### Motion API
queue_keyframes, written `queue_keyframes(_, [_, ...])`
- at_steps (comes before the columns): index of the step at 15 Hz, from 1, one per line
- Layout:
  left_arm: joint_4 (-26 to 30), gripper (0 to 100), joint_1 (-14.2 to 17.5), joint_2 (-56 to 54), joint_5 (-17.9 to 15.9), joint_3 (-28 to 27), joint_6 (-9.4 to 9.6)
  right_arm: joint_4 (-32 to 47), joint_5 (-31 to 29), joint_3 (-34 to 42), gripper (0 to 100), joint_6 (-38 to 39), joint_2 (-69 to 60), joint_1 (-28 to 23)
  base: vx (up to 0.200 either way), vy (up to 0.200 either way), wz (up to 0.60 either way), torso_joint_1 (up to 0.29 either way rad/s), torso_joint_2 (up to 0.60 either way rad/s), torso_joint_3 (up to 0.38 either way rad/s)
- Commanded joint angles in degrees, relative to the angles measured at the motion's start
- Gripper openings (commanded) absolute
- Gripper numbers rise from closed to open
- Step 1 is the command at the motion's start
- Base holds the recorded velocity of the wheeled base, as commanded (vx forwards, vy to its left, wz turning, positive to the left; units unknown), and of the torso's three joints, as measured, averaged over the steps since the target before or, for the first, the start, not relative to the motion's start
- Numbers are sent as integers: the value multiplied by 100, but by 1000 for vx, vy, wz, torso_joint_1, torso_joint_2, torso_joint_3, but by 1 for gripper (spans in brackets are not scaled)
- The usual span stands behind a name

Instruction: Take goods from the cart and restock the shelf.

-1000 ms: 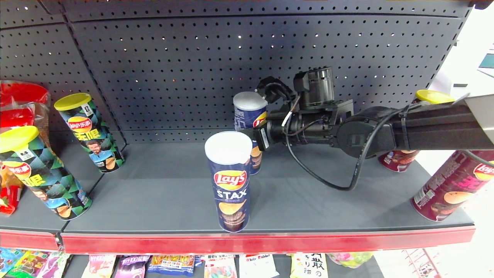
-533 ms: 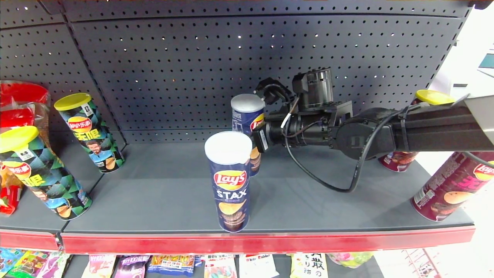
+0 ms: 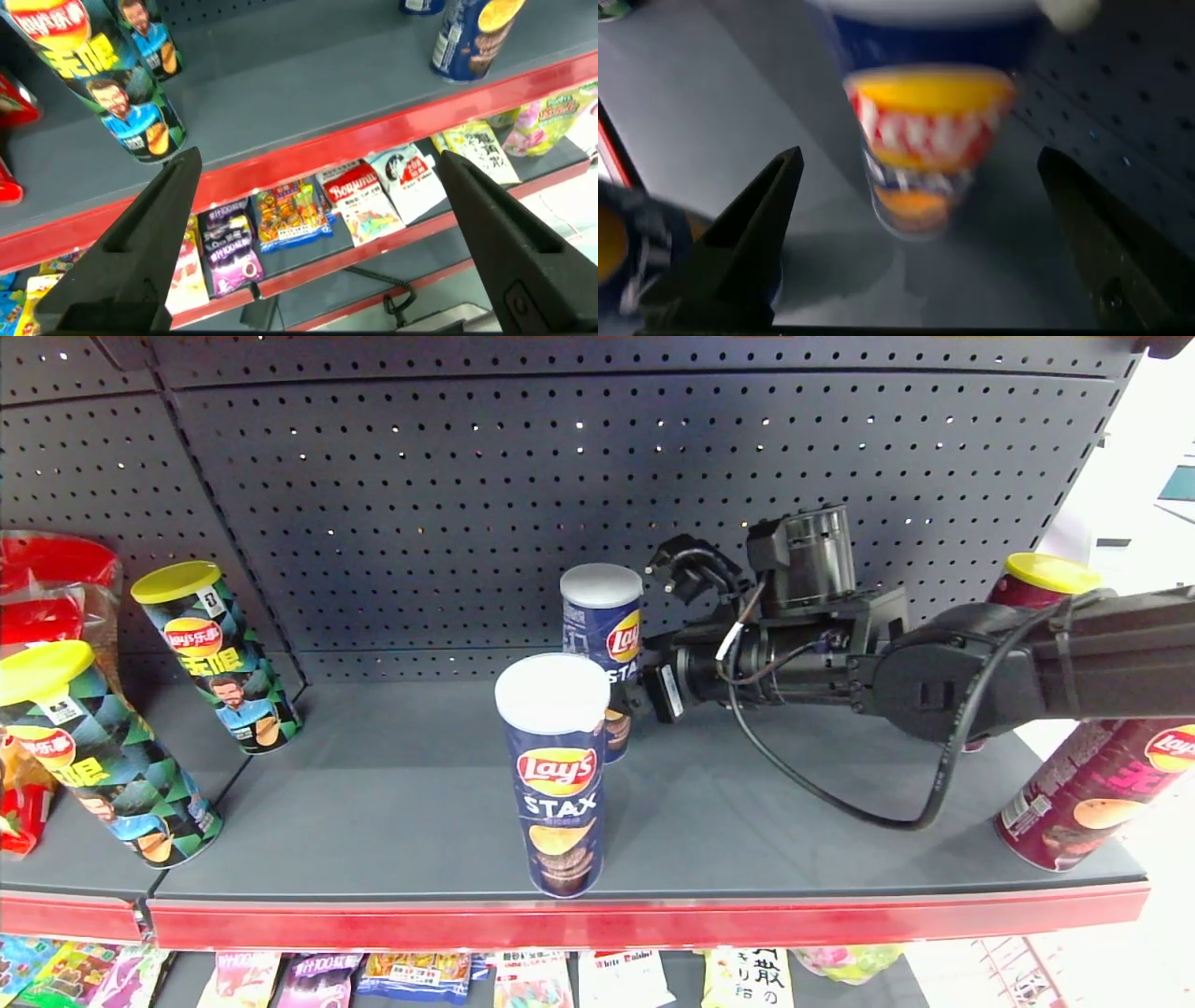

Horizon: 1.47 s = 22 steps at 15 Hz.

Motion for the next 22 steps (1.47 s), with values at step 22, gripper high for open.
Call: queue_keyframes(22, [-2394,100,-97,4615,-630,-58,-359,1139,-1209,6538,100,346,-9820,-2262,0,0,0,0,0,0])
